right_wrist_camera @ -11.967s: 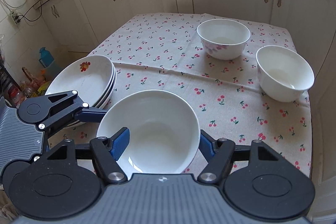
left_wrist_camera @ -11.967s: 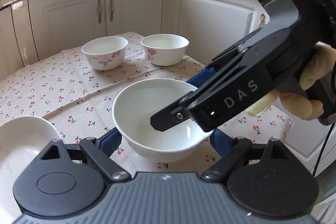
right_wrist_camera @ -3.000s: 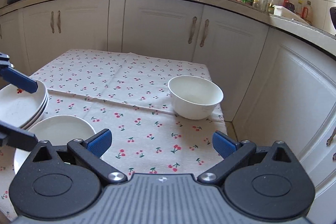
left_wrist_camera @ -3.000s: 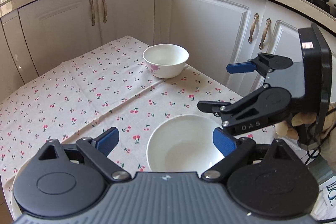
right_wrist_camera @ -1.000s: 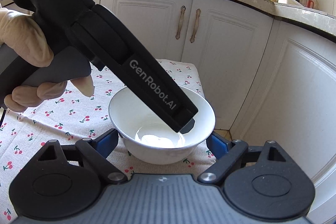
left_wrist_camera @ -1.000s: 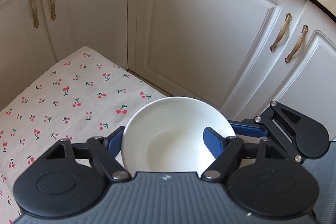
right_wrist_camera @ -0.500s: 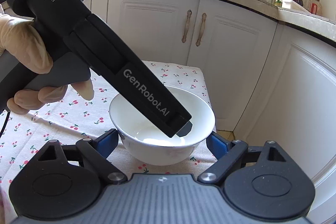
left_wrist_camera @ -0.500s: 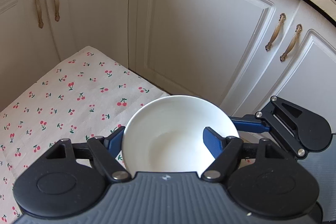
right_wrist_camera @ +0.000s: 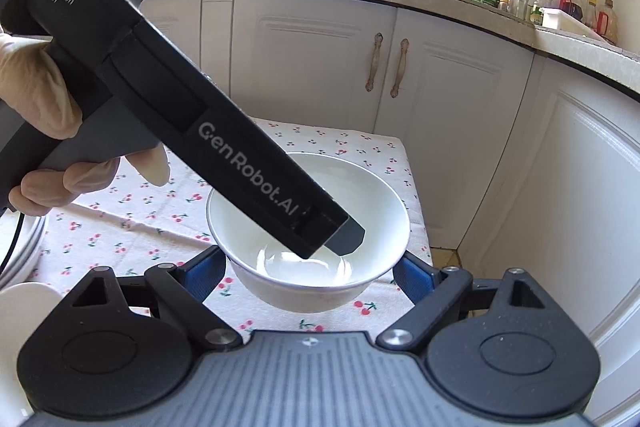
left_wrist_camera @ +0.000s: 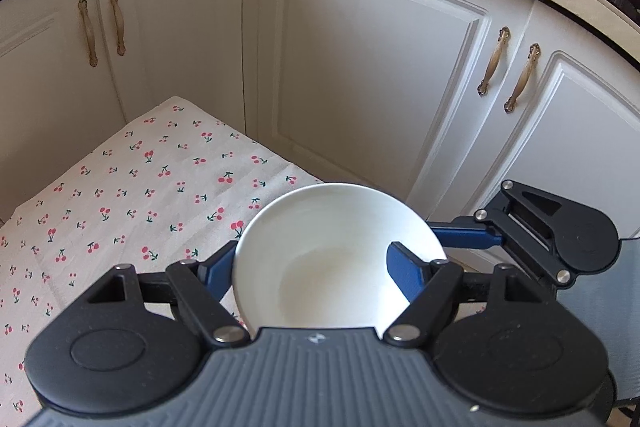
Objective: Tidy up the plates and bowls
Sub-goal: 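Lift the nested bowls with the left tool and carry them toward the plate stack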
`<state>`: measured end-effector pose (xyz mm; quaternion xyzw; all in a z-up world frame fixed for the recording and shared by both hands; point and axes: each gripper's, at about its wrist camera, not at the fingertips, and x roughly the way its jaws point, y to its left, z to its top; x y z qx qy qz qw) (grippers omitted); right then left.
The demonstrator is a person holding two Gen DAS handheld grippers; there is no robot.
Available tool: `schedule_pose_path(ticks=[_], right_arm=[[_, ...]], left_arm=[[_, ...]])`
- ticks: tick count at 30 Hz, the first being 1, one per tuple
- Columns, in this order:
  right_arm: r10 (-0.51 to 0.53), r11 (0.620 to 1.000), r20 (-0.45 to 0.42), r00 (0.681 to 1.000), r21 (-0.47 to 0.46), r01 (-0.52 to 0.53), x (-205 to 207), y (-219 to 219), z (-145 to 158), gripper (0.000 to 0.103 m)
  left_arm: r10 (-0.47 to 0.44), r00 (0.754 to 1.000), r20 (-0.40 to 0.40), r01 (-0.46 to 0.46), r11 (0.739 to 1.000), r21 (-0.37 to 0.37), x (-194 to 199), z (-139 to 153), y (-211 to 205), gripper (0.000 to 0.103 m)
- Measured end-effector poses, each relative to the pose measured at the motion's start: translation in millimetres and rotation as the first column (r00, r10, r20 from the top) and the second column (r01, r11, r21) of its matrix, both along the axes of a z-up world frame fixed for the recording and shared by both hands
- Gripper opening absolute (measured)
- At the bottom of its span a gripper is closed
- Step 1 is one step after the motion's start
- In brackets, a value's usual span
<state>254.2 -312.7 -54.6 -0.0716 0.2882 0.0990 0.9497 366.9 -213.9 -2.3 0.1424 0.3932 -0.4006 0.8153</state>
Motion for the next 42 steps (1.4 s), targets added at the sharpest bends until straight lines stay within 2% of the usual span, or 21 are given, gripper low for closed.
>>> schedule_pose_path(ticks=[17, 42], right_arm=[[0.058, 0.998, 0.037, 0.998, -0.017, -0.057, -61.3, 25.1, 36.1, 0.093], [0.167, 0.986, 0.028, 0.986, -0.008, -0.167, -108.3, 59.9, 46.6, 0.093]], left_arm=[[0.025, 0.998, 0.062, -0.024, 1.0, -0.018, -72.0, 31.5, 35.1, 0.078], [0.103, 0.992, 0.078, -0.102, 0.995, -0.023, -129.5, 33.8, 87.6, 0.078]])
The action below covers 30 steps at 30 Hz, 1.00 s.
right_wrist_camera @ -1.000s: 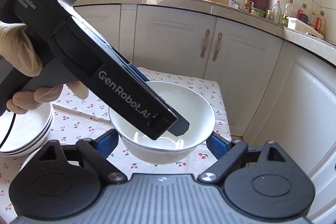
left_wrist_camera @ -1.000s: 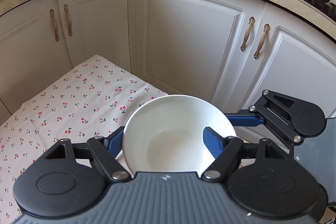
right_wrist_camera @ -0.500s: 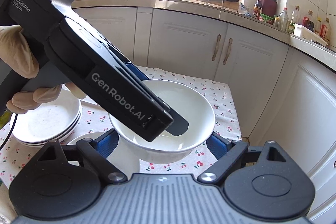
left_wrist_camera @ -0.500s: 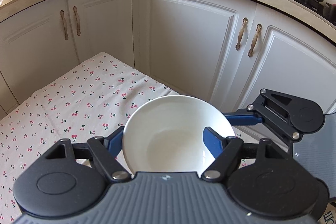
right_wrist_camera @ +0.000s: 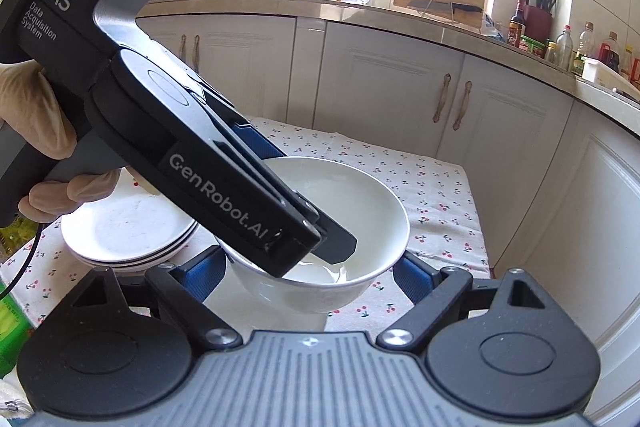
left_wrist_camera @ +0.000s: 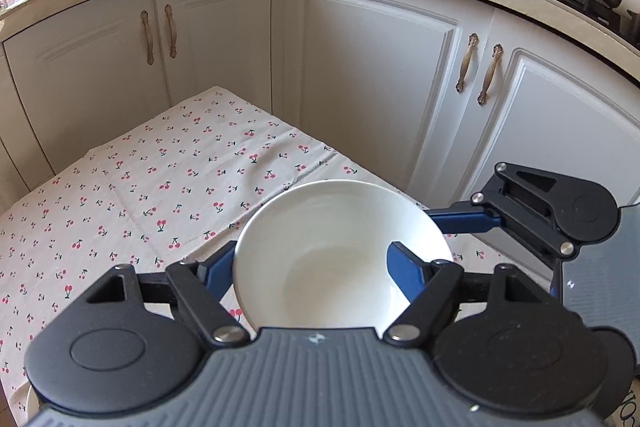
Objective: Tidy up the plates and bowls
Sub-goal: 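Lift the nested bowls with the left tool and carry them toward the plate stack, then lower the nested bowls onto the tablecloth beside the plates and open the left tool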
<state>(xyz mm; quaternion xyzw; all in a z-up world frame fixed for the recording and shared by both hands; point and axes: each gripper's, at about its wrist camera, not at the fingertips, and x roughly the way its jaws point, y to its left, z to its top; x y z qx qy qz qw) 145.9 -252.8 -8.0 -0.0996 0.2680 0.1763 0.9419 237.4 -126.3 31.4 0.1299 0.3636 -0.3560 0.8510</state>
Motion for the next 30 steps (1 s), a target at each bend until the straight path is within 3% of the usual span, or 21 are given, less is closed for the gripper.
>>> schedule_pose_path(ticks=[30], right_arm=[[0.061, 0.998, -0.1, 0.993, -0.022, -0.063, -13.0, 18.6, -26.7, 0.093]], left_arm=[[0.01, 1.0, -0.015, -0.01, 1.0, -0.018, -22.9, -33.0, 26.1, 0.078]])
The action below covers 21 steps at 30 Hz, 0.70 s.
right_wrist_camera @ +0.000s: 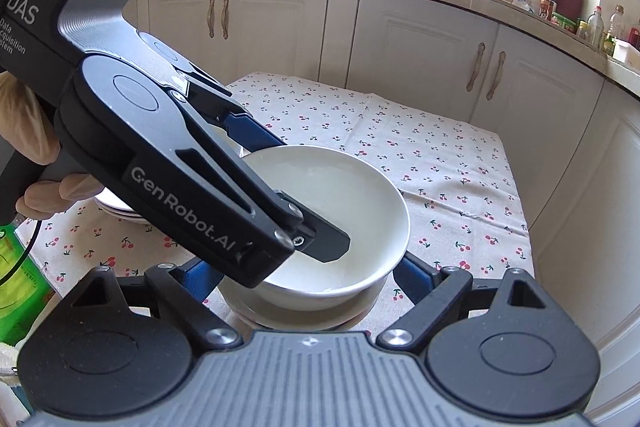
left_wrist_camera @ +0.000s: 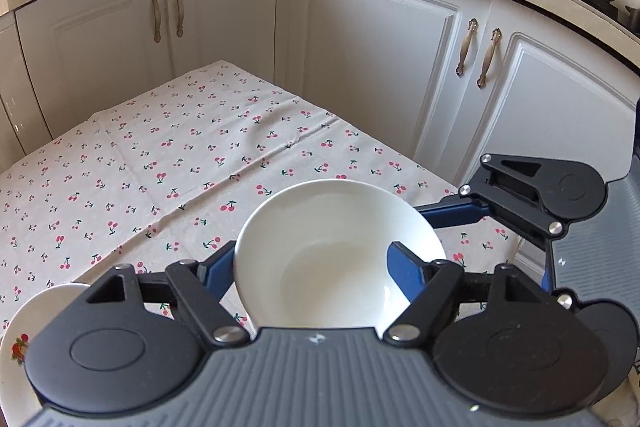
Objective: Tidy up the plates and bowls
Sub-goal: 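Lower the nested bowls onto the tablecloth beside the plates and open the left tool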
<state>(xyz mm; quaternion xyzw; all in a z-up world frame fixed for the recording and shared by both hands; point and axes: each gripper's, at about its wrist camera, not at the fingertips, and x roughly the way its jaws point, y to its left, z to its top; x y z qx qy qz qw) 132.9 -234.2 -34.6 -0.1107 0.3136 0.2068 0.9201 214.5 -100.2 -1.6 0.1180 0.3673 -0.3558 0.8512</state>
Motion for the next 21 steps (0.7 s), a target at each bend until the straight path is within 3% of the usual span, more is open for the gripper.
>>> schedule_pose_path(ticks=[21], right_arm=[[0.013, 0.999, -0.029, 0.999, 0.041, -0.012, 7.1, -8.9, -9.5, 0.094]], left_arm=[[-0.003, 1.0, -0.015, 0.003, 1.0, 0.001, 1.2, -9.7, -0.7, 0.078]])
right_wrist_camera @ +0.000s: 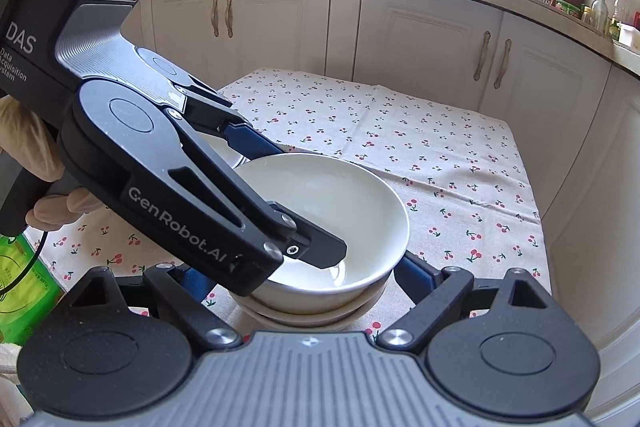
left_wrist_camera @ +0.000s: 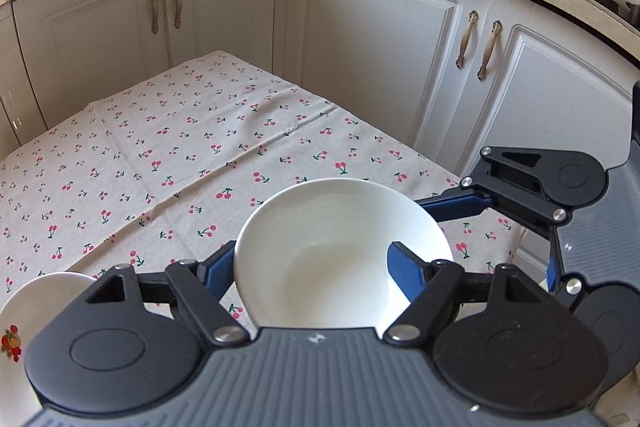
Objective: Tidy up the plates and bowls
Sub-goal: 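Lower the nested bowls onto the tablecloth beside the plates and open the left tool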
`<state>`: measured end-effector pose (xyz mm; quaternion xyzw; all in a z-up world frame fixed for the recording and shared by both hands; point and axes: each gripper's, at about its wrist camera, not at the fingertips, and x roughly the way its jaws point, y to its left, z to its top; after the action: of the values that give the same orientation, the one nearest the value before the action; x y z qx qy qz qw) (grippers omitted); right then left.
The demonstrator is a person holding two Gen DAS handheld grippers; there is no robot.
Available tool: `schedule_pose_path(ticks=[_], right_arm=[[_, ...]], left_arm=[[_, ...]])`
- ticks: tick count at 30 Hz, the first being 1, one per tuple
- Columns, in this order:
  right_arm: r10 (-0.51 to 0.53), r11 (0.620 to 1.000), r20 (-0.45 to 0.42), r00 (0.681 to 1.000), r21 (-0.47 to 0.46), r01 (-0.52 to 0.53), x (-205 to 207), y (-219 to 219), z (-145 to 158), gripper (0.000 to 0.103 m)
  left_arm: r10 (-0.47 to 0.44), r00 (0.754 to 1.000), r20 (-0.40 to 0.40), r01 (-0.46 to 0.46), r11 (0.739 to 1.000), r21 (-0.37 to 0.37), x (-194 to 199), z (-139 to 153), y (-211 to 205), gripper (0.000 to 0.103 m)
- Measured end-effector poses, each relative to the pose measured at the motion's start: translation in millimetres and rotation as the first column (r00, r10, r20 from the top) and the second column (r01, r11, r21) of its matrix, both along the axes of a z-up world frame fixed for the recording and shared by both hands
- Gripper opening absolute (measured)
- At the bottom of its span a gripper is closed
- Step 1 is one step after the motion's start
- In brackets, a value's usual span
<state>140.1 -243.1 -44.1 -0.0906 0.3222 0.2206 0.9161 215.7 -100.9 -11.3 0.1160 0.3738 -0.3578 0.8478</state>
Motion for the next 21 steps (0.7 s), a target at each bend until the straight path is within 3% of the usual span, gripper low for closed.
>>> schedule_pose_path(ticks=[4, 6, 14, 21], right_arm=[[0.002, 1.0, -0.003, 1.0, 0.011, -0.002, 1.2, -1.9, -2.5, 0.096], [0.001, 1.0, 0.019, 1.0, 0.02, -0.001, -0.6, -3.4, -0.9, 0.103], [0.005, 1.0, 0.052, 0.999, 0.027, -0.006, -10.8, -11.1, 10.2, 0.103], [-0.063, 0.997, 0.076, 0.995, 0.056, 0.059, -8.9, -21.3, 16.7, 0.103]], left_arm=[[-0.006, 1.0, -0.003, 0.006, 1.0, -0.007, 0.6, 0.0, 2.0, 0.078], [-0.011, 1.0, -0.002, 0.011, 1.0, -0.011, 0.6, 0.8, 4.1, 0.079], [0.063, 0.998, 0.006, -0.063, 0.997, -0.043, 6.1, 8.3, 26.7, 0.08], [0.11, 0.994, -0.022, -0.111, 0.992, -0.054, 5.1, 0.3, 46.3, 0.08]])
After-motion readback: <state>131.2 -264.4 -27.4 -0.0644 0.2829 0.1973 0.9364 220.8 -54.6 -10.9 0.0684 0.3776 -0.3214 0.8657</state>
